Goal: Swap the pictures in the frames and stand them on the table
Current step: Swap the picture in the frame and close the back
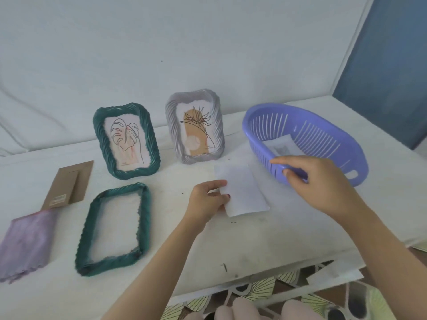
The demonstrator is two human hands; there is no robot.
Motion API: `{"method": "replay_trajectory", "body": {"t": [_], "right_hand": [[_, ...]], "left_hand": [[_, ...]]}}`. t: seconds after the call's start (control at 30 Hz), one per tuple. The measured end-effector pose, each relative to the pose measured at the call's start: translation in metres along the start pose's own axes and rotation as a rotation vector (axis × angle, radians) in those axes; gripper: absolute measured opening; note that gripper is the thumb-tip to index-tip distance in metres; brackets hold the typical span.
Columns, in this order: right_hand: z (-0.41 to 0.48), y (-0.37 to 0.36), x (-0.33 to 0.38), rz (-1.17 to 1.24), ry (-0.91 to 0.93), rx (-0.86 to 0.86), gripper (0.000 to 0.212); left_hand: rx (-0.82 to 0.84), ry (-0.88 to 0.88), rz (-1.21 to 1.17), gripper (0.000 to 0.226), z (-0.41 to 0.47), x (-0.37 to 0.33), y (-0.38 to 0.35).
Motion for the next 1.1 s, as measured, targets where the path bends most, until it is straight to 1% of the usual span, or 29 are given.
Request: {"method": "replay_trajectory", "body": {"t": [0.17, 0.27, 0.4, 0.47, 0.6, 0.67, 0.73, 0.8, 0.83, 0.87, 0.9, 0.97, 1.03, 1.1], "right_hand": [[-0.013, 0.018, 0.003, -0.01, 0.019, 0.007, 0.034], [-0.023, 0.017, 0.006, -0.022, 0.046, 0.05, 0.034], [-0.035, 0.008, 0.006, -0.05, 0.073, 0.139, 0.033], [-0.038, 0.006, 0.005, -0.051, 0.095, 0.15, 0.033], [-0.037, 0.006, 0.002, -0.033, 0.077, 0.173, 0.034], [-0.036, 0.006, 0.002, -0.027, 0.077, 0.19, 0.034], [-0.033, 0.006, 0.002, 0.002, 0.073, 0.216, 0.033], [-0.029, 0.009, 0.0, 0.115, 0.012, 0.251, 0.03], [-0.026, 0.012, -0.002, 0.187, -0.04, 0.255, 0.029], [-0.02, 0.016, -0.005, 0.236, -0.086, 0.248, 0.027], [-0.014, 0.02, -0.009, 0.249, -0.117, 0.234, 0.026], [0.003, 0.024, -0.023, 0.177, -0.148, 0.238, 0.026], [0.021, 0.02, -0.041, -0.008, -0.178, 0.32, 0.027], [0.033, 0.012, -0.06, -0.26, -0.22, 0.45, 0.036]], "left_hand": [[-0.022, -0.016, 0.058, 0.035, 0.002, -0.004, -0.033], [-0.045, -0.027, 0.103, 0.035, 0.003, -0.008, -0.046], [-0.061, -0.043, 0.169, 0.037, 0.002, -0.011, -0.054], [-0.064, -0.057, 0.19, 0.037, 0.002, -0.011, -0.056], [-0.086, -0.088, 0.264, 0.038, 0.001, -0.013, -0.056], [-0.087, -0.124, 0.332, 0.039, -0.001, -0.017, -0.057], [-0.101, -0.19, 0.481, 0.042, -0.001, -0.021, -0.058], [-0.16, -0.282, 0.703, 0.046, 0.001, -0.026, -0.058], [-0.202, -0.338, 0.737, 0.045, 0.0, -0.03, -0.058], [-0.242, -0.401, 0.707, 0.043, -0.003, -0.037, -0.058], [-0.268, -0.47, 0.625, 0.04, -0.006, -0.045, -0.058], [-0.257, -0.574, 0.423, 0.037, -0.014, -0.06, -0.06], [-0.183, -0.611, 0.302, 0.041, -0.019, -0.068, -0.062], [-0.102, -0.633, 0.304, 0.05, -0.019, -0.072, -0.064]]}}
Point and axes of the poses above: each hand's wrist, its own z-axis towards the middle knuckle, its own y-axis out of the back of the hand, x = y × z, the point moved 6 cm from there along z, towards the middle knuckle, and after that the axes turned 7 degrees about -x, right-handed, at the moved point
